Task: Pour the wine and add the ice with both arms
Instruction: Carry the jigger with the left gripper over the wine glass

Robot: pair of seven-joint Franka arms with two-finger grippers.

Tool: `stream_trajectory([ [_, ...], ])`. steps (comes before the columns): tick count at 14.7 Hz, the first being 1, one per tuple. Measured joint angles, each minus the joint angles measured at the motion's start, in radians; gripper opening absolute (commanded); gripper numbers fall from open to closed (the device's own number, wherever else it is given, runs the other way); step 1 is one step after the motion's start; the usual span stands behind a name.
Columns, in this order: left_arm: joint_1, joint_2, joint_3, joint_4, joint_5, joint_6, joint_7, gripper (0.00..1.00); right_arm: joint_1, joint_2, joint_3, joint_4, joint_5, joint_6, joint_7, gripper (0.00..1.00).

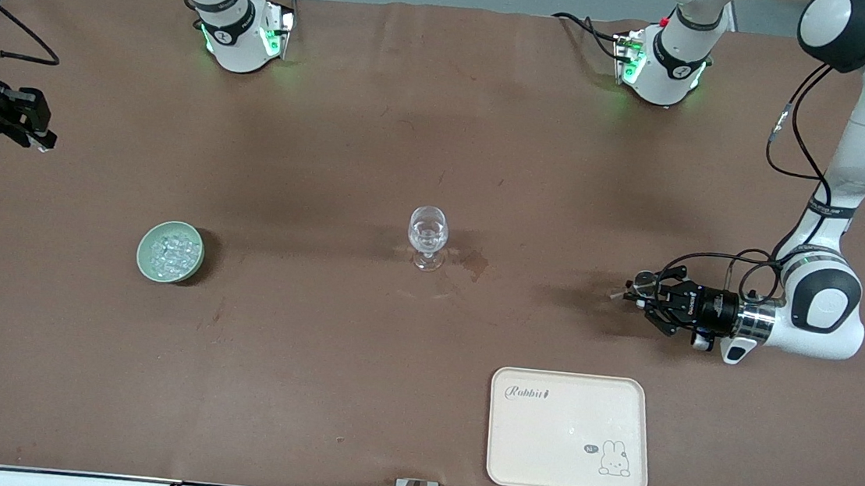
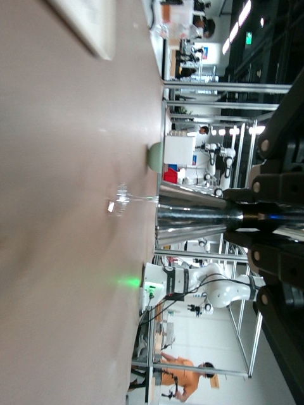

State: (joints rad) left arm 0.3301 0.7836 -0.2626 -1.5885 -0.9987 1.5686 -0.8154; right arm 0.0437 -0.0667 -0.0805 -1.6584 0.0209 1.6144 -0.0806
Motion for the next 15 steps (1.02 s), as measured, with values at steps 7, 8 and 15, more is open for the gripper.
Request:
stream_trajectory([
  [7,-0.019,-0.051,-0.166,-0.072,0.000,0.150,-0.030,0.00,0.000,0.001,0.000,0.000,0.000,0.000,0.000,0.04],
  [8,-0.018,-0.059,-0.198,-0.097,0.000,0.199,-0.033,0.00,0.000,0.001,0.000,0.000,0.000,0.000,0.000,0.04],
  [15,-0.020,-0.154,-0.410,-0.215,-0.002,0.446,-0.203,0.00,0.000,0.002,0.000,0.000,0.000,0.000,0.000,0.04],
])
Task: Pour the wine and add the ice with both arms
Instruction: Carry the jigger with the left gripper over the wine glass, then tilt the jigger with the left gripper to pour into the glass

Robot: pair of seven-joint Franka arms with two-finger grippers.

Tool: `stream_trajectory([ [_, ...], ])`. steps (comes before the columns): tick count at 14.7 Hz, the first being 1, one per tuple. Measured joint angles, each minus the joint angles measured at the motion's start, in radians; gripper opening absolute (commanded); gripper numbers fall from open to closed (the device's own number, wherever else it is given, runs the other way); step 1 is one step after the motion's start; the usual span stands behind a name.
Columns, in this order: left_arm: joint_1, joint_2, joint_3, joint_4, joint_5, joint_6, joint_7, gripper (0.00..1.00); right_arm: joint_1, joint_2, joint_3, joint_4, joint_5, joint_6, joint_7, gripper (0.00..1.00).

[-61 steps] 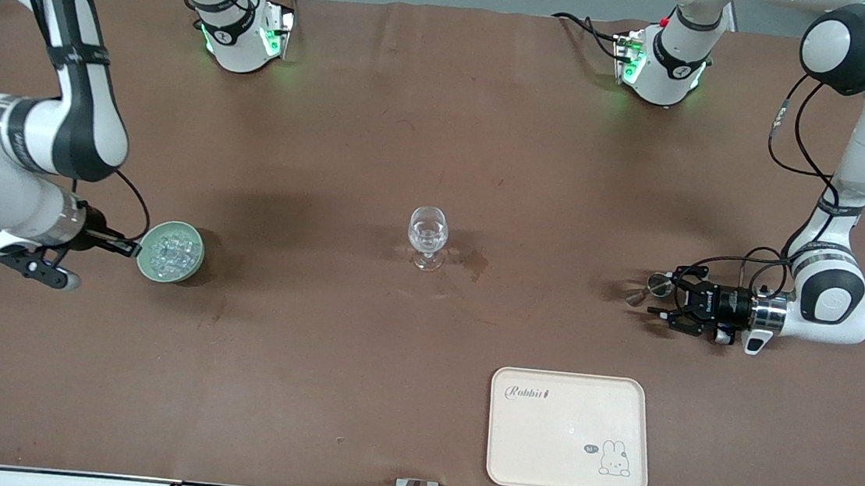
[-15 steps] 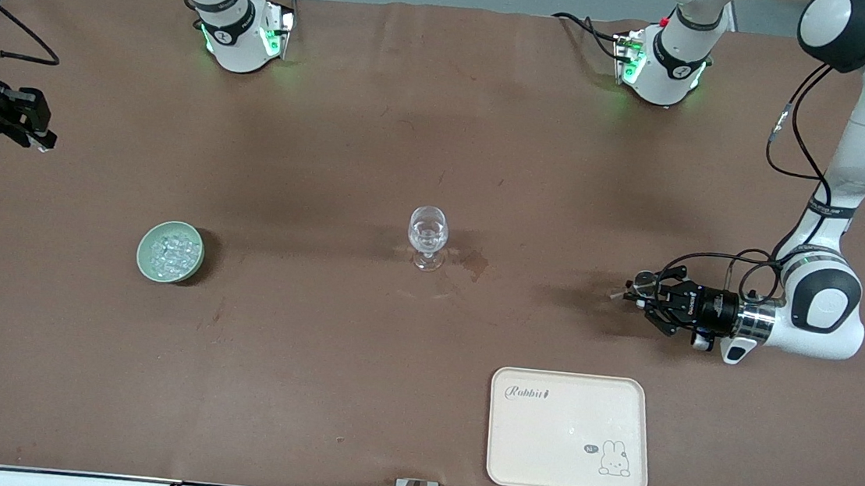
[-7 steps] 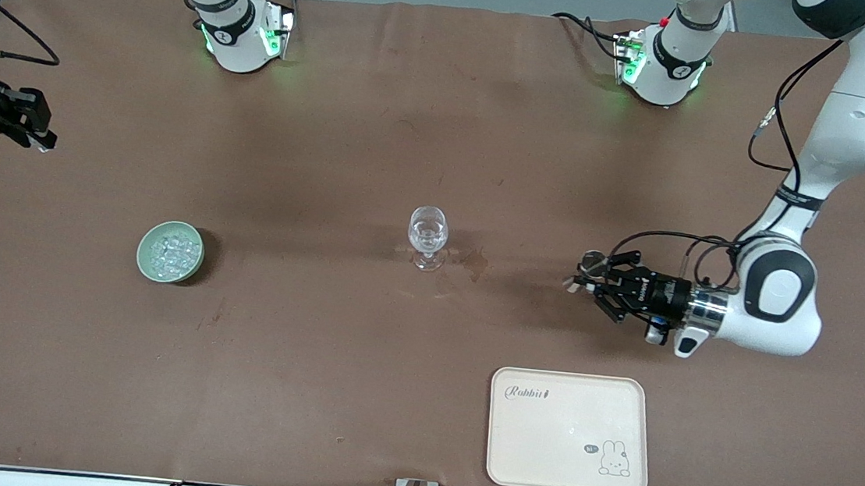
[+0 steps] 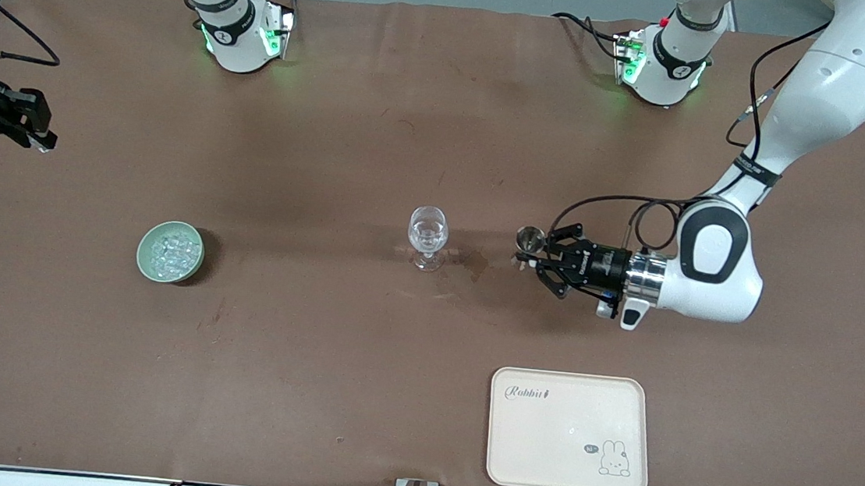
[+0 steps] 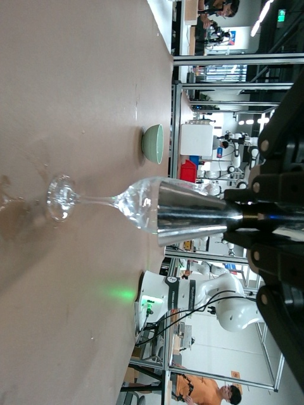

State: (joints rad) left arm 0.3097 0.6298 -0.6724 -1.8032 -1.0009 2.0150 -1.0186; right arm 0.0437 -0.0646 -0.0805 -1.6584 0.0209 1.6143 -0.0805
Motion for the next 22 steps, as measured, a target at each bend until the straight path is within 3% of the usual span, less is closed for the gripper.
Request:
stream_trajectory([
  [6,-0.018,-0.014,-0.078,-0.037,0.000,0.144,-0.050,0.00,0.000,0.001,0.000,0.000,0.000,0.000,0.000,0.04],
  [18,-0.149,-0.083,-0.084,-0.039,0.003,0.309,-0.201,0.00,0.000,0.003,-0.001,0.000,0.000,-0.001,0.000,0.05],
  [22,-0.165,-0.091,-0.084,-0.041,0.111,0.327,-0.296,0.00,0.000,0.003,-0.002,0.000,0.000,-0.001,0.000,0.05],
])
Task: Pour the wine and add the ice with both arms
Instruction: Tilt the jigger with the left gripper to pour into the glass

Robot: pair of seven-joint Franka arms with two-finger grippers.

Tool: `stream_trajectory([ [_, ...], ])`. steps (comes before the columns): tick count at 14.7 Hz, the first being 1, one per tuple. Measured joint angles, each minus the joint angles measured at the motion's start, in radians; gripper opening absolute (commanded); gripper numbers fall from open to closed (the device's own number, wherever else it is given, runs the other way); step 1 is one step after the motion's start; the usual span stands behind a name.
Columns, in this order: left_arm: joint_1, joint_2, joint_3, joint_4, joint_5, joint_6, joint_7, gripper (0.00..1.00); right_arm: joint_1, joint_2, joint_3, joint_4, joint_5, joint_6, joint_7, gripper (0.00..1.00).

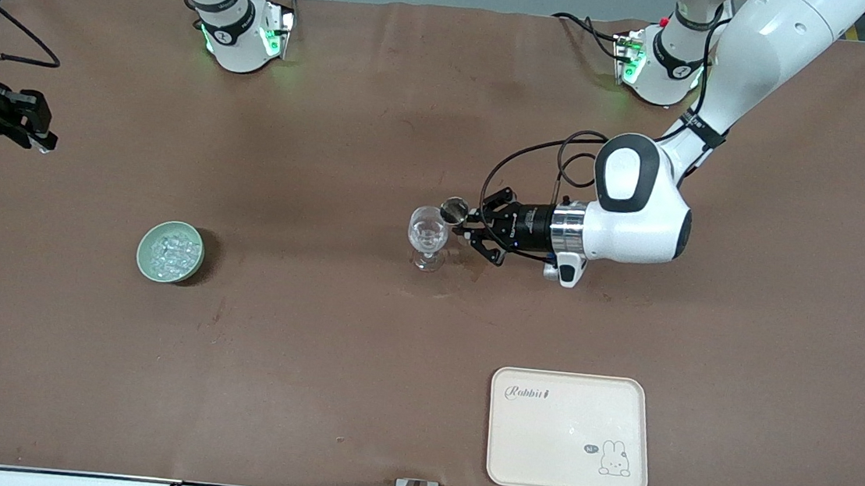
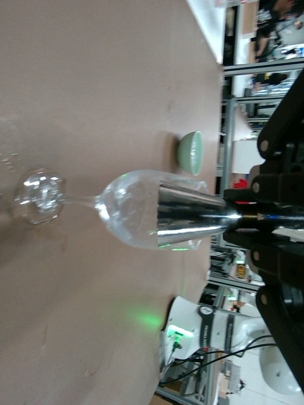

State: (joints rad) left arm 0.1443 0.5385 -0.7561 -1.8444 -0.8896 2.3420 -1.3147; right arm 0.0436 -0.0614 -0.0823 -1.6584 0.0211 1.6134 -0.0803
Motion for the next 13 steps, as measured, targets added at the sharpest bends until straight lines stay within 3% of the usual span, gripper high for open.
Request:
stream_trajectory([
  [3,-0.007,-0.001,0.000,0.002,0.124,0.000,-0.119,0.00,0.000,0.000,-0.001,0.000,0.000,-0.001,0.000,0.05],
  [13,-0.065,-0.016,-0.001,0.018,0.362,0.020,-0.386,0.00,0.000,0.000,-0.003,0.000,0.000,-0.001,0.000,0.05],
])
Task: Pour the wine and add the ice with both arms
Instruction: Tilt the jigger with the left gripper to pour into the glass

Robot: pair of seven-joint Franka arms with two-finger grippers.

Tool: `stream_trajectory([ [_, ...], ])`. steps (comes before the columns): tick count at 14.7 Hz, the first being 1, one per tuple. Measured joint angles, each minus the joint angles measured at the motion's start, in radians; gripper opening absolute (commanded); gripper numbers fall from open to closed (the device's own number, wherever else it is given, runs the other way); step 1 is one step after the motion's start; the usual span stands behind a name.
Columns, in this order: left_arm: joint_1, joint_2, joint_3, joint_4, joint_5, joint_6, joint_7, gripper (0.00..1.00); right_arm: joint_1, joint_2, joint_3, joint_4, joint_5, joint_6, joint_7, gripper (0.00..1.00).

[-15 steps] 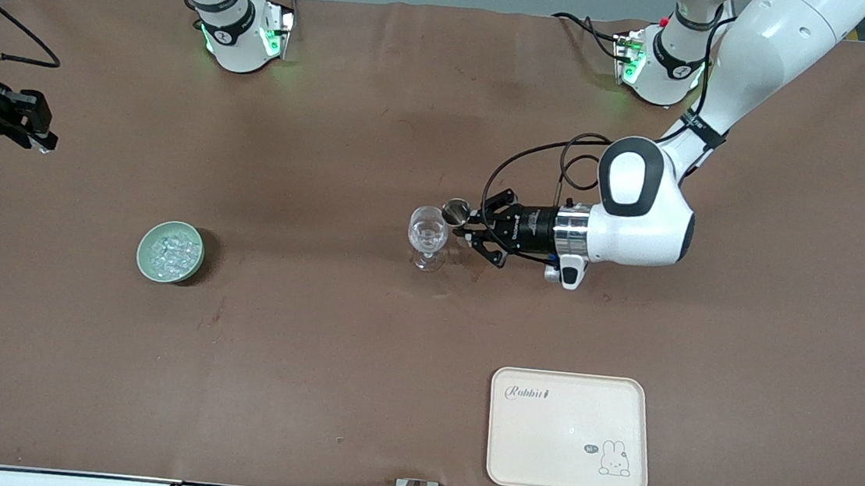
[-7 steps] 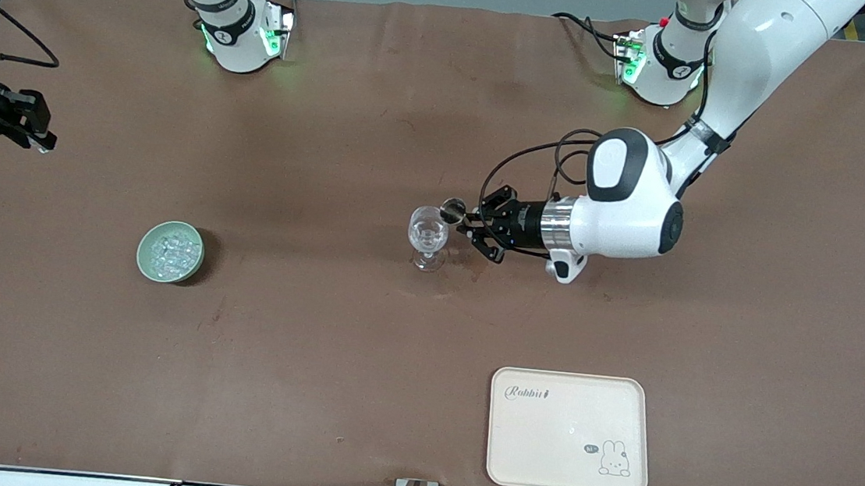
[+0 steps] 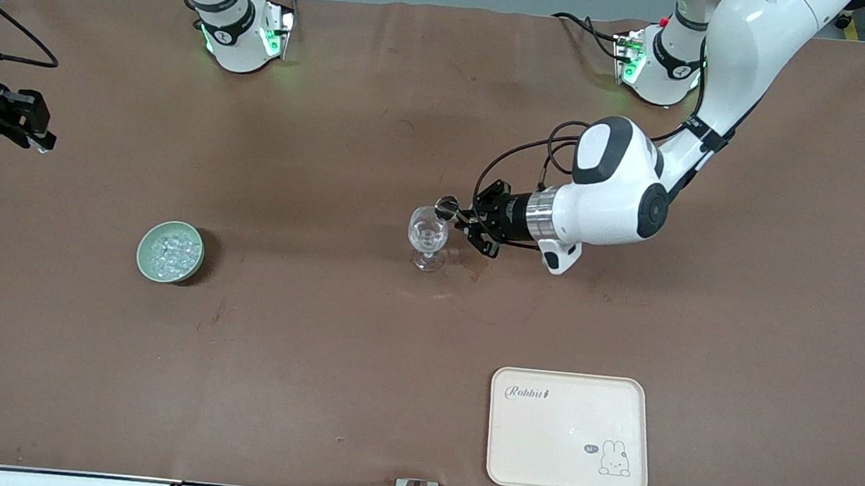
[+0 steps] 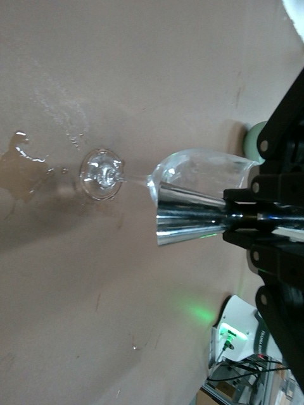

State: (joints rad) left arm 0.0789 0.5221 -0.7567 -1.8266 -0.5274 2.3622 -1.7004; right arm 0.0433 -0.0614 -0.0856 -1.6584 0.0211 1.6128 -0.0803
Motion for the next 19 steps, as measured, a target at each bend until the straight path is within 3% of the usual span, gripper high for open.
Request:
stream_trajectory([
  [19,-0.083,0.000,0.000,0.039,0.294,0.001,-0.329,0.00,0.013,0.014,0.005,0.000,0.001,0.002,0.006,0.05],
])
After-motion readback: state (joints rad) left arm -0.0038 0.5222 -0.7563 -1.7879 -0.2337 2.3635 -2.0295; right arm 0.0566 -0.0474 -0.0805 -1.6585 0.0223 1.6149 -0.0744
